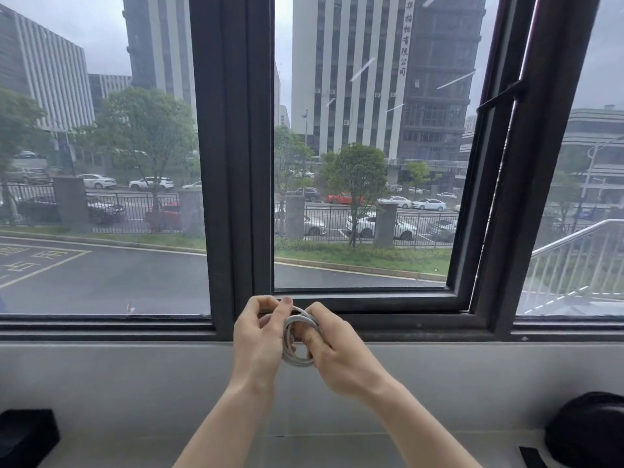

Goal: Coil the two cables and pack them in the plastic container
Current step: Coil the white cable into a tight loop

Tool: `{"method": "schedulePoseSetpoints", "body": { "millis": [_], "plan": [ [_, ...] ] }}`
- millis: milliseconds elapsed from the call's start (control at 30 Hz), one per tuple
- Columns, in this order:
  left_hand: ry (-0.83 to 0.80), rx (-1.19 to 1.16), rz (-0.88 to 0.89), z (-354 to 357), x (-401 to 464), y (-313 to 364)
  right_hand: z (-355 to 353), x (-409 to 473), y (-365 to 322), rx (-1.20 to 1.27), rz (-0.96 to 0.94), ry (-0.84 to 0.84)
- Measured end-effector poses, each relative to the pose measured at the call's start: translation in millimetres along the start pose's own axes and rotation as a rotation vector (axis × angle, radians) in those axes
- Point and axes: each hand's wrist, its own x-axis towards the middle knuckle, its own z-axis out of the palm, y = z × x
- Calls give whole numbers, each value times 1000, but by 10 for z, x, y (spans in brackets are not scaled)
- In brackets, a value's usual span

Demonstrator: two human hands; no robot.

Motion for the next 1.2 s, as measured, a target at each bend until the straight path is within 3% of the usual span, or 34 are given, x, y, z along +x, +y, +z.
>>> {"method": "schedulePoseSetpoints", "body": {
  "millis": [100,267,400,567,700,833,1067,1200],
  "plan": [
    [-45,212,171,-28,-9,-39,-28,-4,-37,-9,27,-8],
    [149,599,606,-155,-8,-70,-70,1,-61,21,79,-8],
    [-84,718,792,-231,7,-43,-70,32,-15,52,91,1],
    [-296,556,558,-269,10,-43,-94,51,4,97,62,30],
    [-271,463,374,-213,27,-54,-80,45,49,100,75,25],
    [-357,382,181,-173,43,-49,-92,39,131,90,69,9],
    [-362,284,69,-130,15,-84,-78,31,208,184,93,3],
    [-336,176,-42,-116,0,-117,-70,45,234,92,88,-8]
  ]
}}
